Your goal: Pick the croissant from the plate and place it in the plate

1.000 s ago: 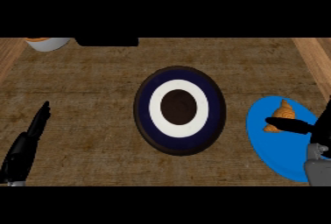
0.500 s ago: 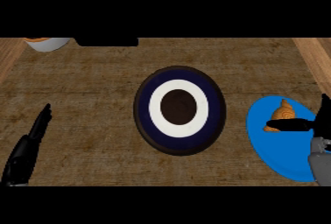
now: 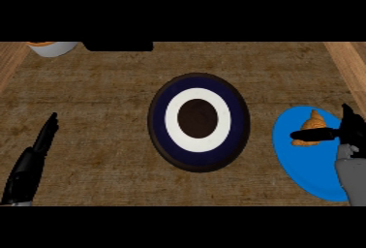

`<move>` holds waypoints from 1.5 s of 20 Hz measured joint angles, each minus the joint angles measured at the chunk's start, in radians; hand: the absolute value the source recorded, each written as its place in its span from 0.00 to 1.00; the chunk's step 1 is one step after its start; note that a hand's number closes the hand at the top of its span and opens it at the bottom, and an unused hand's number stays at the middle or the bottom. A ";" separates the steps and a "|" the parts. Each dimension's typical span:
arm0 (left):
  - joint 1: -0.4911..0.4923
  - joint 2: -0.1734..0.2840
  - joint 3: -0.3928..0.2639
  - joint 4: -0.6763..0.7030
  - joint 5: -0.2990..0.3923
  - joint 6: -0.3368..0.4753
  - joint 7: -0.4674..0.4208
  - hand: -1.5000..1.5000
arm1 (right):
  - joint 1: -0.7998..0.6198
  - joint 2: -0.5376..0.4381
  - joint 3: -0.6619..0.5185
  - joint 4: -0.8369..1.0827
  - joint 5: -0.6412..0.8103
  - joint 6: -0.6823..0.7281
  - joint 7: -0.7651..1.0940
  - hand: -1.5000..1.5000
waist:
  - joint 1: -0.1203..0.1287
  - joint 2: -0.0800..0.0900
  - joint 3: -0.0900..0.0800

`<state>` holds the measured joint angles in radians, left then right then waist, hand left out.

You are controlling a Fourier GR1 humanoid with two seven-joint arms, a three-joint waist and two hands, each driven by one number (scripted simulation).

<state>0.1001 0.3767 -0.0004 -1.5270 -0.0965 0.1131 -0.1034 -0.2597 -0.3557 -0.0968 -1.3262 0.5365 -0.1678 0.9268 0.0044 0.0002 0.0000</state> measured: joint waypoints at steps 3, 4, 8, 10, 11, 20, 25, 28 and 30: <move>0.005 -0.016 0.008 -0.015 -0.019 -0.011 0.015 0.50 | -0.005 0.004 -0.017 0.057 0.003 0.005 -0.037 0.00 | 0.000 0.000 0.000; 0.000 -0.023 0.016 -0.001 -0.025 -0.017 0.005 0.50 | -0.003 0.008 -0.020 0.061 0.005 0.009 -0.040 0.00 | -0.001 0.000 0.000; -0.002 -0.037 0.046 0.026 -0.039 -0.042 -0.024 0.50 | 0.006 0.036 -0.029 0.094 0.018 -0.014 -0.080 0.00 | -0.001 0.000 0.000; -0.001 -0.039 0.057 0.004 -0.044 -0.054 -0.006 0.50 | -0.001 0.030 -0.048 0.126 0.011 -0.011 -0.109 0.00 | -0.001 0.000 0.000; 0.006 -0.040 0.063 0.005 -0.046 -0.062 -0.016 0.50 | -0.013 0.027 -0.055 0.152 0.008 -0.009 -0.127 0.00 | -0.001 0.000 0.000; -0.006 -0.077 0.095 0.010 -0.084 -0.086 -0.017 0.50 | -0.050 0.045 -0.079 0.270 0.026 -0.088 -0.285 1.00 | -0.001 -0.002 -0.003; -0.018 -0.081 0.090 0.018 -0.088 -0.091 -0.021 0.50 | -0.061 -0.032 -0.003 0.321 0.011 0.077 -0.554 1.00 | 0.016 0.007 0.000; -0.032 -0.079 0.088 0.021 -0.088 -0.096 -0.021 0.50 | -0.060 -0.088 0.068 0.340 0.019 0.186 -0.759 1.00 | 0.029 0.012 0.002; -0.029 -0.084 0.083 0.027 -0.091 -0.094 -0.032 0.50 | -0.064 -0.127 0.086 0.381 0.022 0.218 -0.901 1.00 | 0.034 0.013 0.002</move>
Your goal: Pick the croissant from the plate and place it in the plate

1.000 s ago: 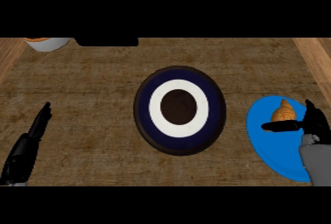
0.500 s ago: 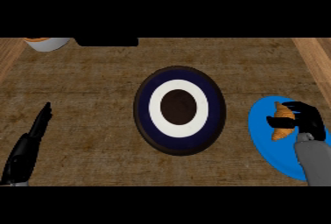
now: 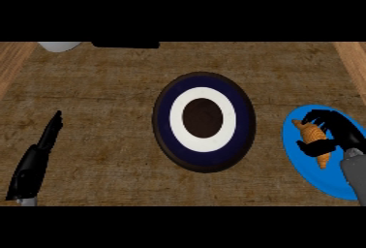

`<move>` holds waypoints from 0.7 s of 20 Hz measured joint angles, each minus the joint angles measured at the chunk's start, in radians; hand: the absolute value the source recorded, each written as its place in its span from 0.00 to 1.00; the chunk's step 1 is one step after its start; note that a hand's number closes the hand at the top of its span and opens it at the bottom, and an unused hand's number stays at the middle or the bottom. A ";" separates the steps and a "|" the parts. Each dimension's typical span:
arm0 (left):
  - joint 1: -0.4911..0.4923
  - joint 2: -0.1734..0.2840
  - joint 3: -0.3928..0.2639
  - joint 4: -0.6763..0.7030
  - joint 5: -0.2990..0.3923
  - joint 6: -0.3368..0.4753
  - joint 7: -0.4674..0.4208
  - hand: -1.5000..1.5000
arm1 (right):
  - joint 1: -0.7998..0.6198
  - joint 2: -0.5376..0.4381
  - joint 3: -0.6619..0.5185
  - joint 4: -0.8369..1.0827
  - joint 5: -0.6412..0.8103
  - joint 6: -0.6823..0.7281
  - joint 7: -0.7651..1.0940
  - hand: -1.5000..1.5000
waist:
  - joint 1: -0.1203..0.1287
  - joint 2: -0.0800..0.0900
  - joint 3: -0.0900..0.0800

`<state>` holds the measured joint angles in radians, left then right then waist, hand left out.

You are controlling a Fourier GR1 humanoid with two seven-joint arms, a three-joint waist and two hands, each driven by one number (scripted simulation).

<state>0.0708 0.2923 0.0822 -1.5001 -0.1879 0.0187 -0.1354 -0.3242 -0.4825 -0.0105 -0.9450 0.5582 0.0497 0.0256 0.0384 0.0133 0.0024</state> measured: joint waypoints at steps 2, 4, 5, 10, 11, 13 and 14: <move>-0.008 0.003 0.004 0.004 0.004 -0.006 -0.001 0.50 | -0.024 -0.028 0.003 0.073 0.013 -0.007 -0.127 1.00 | 0.001 0.000 0.000; -0.019 -0.005 0.000 0.009 -0.003 0.002 0.004 0.50 | -0.049 -0.049 -0.013 0.156 0.028 -0.055 -0.237 1.00 | 0.000 -0.001 0.000; -0.017 -0.009 -0.001 0.013 -0.007 0.005 -0.002 0.50 | -0.071 -0.059 -0.026 0.193 0.032 -0.079 -0.276 1.00 | 0.000 -0.001 0.000; -0.009 0.001 0.012 -0.008 -0.001 -0.007 0.022 0.50 | -0.141 -0.086 -0.102 0.320 0.018 -0.198 -0.443 1.00 | -0.009 -0.004 0.000; -0.006 0.014 0.028 0.001 0.009 -0.017 0.011 0.50 | -0.143 -0.096 -0.116 0.316 0.009 -0.212 -0.467 1.00 | -0.013 -0.006 0.000; 0.003 0.007 0.023 -0.007 0.005 -0.015 0.016 0.50 | -0.156 -0.107 -0.147 0.300 -0.014 -0.240 -0.516 1.00 | -0.020 -0.009 0.000; 0.008 0.009 0.030 -0.005 0.007 -0.015 0.009 0.50 | -0.149 -0.108 -0.164 0.286 -0.033 -0.250 -0.548 1.00 | -0.024 -0.010 -0.001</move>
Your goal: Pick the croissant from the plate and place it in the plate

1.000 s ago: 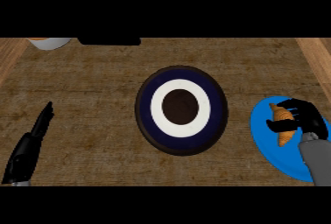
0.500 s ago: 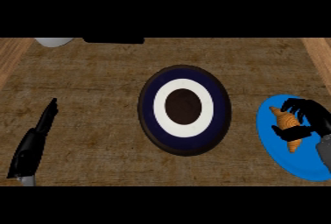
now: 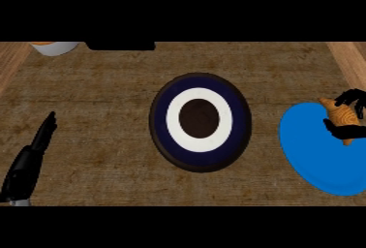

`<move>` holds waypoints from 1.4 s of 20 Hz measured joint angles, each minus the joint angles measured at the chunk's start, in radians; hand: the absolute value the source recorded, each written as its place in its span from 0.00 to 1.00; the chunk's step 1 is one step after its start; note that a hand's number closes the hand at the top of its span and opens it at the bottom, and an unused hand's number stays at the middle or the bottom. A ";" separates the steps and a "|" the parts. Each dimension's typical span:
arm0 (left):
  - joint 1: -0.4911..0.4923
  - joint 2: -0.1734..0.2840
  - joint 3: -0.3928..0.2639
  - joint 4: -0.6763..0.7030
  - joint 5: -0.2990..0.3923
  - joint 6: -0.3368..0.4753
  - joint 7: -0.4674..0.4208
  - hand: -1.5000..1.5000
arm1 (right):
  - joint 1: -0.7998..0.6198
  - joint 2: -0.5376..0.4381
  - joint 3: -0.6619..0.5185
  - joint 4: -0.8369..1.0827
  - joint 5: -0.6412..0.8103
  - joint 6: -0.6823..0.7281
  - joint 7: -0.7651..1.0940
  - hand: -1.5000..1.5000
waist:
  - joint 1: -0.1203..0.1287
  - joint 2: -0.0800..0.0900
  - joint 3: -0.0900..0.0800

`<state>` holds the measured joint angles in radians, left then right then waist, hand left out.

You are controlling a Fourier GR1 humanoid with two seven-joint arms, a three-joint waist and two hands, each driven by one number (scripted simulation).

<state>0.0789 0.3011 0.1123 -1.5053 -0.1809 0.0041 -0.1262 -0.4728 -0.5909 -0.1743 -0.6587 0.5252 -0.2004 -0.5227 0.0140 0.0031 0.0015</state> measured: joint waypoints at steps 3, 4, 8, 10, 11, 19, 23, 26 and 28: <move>0.001 0.001 0.007 -0.006 0.001 -0.001 0.014 0.50 | 0.013 0.011 -0.025 -0.089 -0.051 0.000 -0.071 1.00 | -0.014 -0.005 -0.001; 0.009 0.001 0.009 -0.009 0.002 -0.001 0.011 0.50 | 0.016 0.017 -0.032 -0.118 -0.073 0.018 -0.092 1.00 | -0.016 -0.006 -0.001; 0.022 -0.003 0.013 -0.013 -0.003 0.001 0.013 0.50 | 0.053 0.017 -0.036 -0.270 -0.152 0.127 -0.138 1.00 | -0.025 -0.010 -0.002; 0.015 -0.001 0.020 -0.005 -0.002 -0.002 0.012 0.50 | 0.079 0.031 -0.024 -0.373 -0.179 0.171 -0.116 1.00 | -0.028 -0.010 -0.003; 0.012 -0.003 0.019 -0.001 -0.007 0.000 0.013 0.50 | 0.094 0.030 -0.019 -0.430 -0.192 0.196 -0.096 1.00 | -0.029 -0.010 -0.003; 0.013 -0.018 0.018 -0.003 -0.019 -0.002 0.005 0.50 | 0.126 0.121 0.080 -0.828 -0.225 0.281 0.196 1.00 | -0.021 -0.009 -0.003; 0.029 -0.027 0.012 -0.019 -0.029 -0.003 -0.008 0.50 | 0.073 0.194 0.152 -0.913 -0.196 0.284 0.362 1.00 | -0.013 -0.006 -0.003; 0.001 -0.025 0.015 -0.003 -0.030 -0.012 0.003 0.50 | 0.026 0.252 0.217 -0.911 -0.151 0.284 0.455 1.00 | -0.010 -0.005 -0.003; -0.003 -0.030 0.015 -0.006 -0.032 -0.013 0.005 0.50 | -0.020 0.281 0.254 -0.897 -0.124 0.296 0.517 1.00 | -0.006 -0.004 -0.002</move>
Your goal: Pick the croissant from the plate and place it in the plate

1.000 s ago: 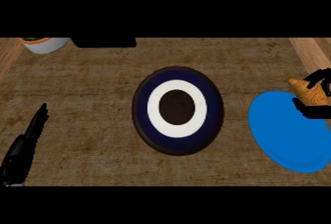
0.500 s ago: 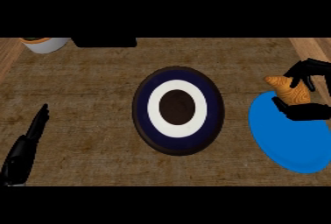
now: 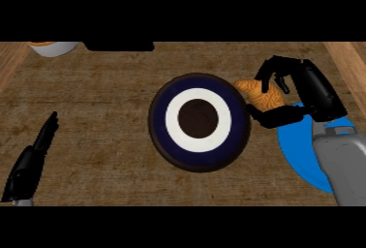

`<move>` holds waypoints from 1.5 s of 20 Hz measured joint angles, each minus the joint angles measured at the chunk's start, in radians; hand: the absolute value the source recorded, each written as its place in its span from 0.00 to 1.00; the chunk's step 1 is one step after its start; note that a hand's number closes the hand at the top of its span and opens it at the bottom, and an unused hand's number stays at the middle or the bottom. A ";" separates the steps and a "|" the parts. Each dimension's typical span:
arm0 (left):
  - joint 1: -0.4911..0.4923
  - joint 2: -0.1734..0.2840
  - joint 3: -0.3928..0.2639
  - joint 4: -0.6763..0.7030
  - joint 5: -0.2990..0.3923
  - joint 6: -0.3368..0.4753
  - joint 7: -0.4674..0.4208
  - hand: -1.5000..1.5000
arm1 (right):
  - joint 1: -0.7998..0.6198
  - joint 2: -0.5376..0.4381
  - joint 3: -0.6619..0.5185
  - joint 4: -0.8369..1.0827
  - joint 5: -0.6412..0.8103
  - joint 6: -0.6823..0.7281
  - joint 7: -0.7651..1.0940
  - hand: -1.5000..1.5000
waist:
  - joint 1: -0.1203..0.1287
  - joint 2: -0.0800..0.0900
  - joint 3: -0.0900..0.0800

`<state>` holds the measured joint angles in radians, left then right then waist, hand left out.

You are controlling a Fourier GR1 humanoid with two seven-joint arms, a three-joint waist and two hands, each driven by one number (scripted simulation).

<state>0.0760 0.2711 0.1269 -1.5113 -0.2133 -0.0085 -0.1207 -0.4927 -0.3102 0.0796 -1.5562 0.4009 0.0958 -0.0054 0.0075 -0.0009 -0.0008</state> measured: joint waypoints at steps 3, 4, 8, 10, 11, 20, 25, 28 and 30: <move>-0.007 -0.005 -0.005 -0.012 -0.004 -0.004 0.019 0.50 | -0.051 0.067 0.071 0.044 0.058 -0.007 0.068 1.00 | 0.003 0.001 0.000; -0.002 -0.008 -0.004 -0.014 -0.005 -0.003 0.015 0.50 | -0.068 0.083 0.082 0.068 0.070 -0.005 0.078 1.00 | 0.004 0.001 0.000; -0.009 -0.011 0.001 0.000 -0.012 -0.006 0.010 0.50 | -0.105 0.160 0.124 0.196 0.130 -0.040 0.057 1.00 | 0.004 0.002 0.000; -0.010 -0.009 0.010 0.014 -0.012 -0.006 -0.005 0.50 | -0.108 0.204 0.150 0.251 0.155 -0.060 0.042 1.00 | 0.004 0.002 0.000; -0.008 -0.011 0.010 0.019 -0.013 -0.007 -0.011 0.50 | -0.121 0.219 0.144 0.285 0.142 -0.052 0.031 1.00 | 0.005 0.003 0.001; -0.013 -0.017 0.016 -0.004 -0.017 -0.021 0.010 0.50 | -0.186 0.298 0.126 0.523 0.047 -0.189 0.059 0.00 | 0.007 0.003 0.001; -0.017 -0.010 0.030 0.002 -0.012 -0.030 0.004 0.50 | -0.212 0.307 0.098 0.562 -0.076 -0.290 -0.015 0.00 | 0.009 0.004 0.001; -0.002 -0.010 0.034 0.000 -0.010 -0.035 -0.004 0.50 | -0.201 0.304 0.027 0.541 -0.139 -0.317 -0.042 0.00 | 0.004 0.003 0.001; 0.008 -0.009 0.037 -0.005 -0.011 -0.035 -0.009 0.50 | -0.188 0.297 -0.023 0.532 -0.174 -0.332 -0.048 0.00 | 0.001 0.002 0.001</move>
<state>0.0836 0.2620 0.1636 -1.5167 -0.2247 -0.0439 -0.1297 -0.6812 -0.0128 0.0566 -1.0239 0.2268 -0.2365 -0.0530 0.0084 0.0008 0.0004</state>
